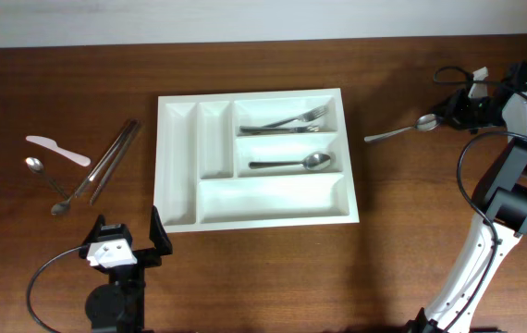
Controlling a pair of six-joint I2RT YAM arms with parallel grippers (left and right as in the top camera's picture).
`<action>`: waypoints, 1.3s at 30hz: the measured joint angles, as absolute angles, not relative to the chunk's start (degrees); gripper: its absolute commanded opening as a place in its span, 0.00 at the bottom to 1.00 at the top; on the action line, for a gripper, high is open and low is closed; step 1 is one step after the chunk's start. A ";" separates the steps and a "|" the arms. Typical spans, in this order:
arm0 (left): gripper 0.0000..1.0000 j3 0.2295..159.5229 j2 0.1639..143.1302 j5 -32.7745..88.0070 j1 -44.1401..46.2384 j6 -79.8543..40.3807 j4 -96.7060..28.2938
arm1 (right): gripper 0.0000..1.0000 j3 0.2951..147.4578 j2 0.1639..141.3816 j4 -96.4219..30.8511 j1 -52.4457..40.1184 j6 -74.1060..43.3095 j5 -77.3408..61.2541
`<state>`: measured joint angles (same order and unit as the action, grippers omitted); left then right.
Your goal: Pack container
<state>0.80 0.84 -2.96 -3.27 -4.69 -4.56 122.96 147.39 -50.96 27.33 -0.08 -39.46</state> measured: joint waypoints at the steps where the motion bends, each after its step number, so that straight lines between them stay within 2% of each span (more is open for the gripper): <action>1: 0.99 0.80 0.84 -2.96 -3.27 -4.69 -4.56 | 0.09 122.91 147.39 -50.96 27.33 -0.21 -39.22; 3: 0.99 0.80 0.84 -2.96 -3.27 -4.69 -4.56 | 0.04 122.89 147.41 -50.96 27.31 -0.10 -38.81; 23: 0.99 0.80 0.84 -2.96 -3.27 -4.69 -4.56 | 0.04 123.02 147.44 -49.52 27.62 -2.61 -43.81; 39: 0.99 0.80 0.84 -2.96 -3.27 -4.69 -4.56 | 0.04 138.61 148.24 -55.31 27.83 -5.26 -50.35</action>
<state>0.80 0.84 -2.96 -3.27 -4.69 -4.56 138.61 148.24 -55.31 27.83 -5.26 -50.35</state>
